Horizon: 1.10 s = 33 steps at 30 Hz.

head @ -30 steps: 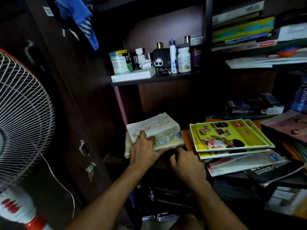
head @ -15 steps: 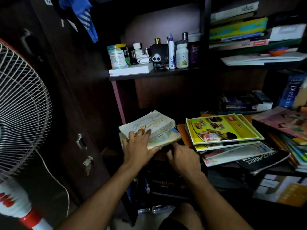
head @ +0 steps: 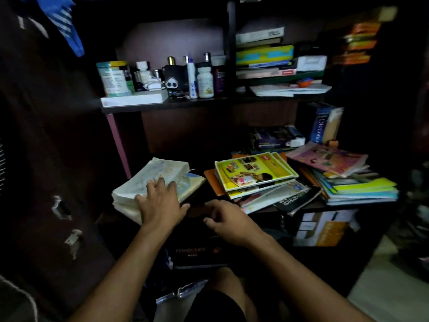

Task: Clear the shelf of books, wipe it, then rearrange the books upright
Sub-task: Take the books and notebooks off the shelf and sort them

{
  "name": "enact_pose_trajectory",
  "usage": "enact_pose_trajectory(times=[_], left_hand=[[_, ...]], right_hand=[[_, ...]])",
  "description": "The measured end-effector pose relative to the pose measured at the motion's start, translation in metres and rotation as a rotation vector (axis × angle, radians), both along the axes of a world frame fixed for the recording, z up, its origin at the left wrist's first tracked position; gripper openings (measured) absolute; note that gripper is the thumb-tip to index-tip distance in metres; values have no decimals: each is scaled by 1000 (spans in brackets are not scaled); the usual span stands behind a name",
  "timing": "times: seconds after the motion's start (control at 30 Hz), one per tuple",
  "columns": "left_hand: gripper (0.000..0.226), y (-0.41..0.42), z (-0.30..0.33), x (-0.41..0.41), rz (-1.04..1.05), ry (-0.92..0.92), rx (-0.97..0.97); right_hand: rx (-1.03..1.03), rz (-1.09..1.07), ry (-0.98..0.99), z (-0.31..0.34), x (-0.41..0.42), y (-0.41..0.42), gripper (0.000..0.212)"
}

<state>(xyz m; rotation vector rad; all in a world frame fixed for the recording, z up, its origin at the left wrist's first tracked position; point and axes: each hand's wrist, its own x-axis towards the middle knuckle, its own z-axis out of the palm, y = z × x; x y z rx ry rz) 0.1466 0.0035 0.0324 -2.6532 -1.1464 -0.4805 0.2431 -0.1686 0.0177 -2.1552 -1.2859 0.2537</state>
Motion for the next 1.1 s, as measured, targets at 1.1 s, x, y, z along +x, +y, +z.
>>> enact_pose_trajectory(times=[1.1], left_hand=[[40,-190,50,57,-844,-1064,-1432]], right_hand=[[1109,-384,699,20,28,-211,67]])
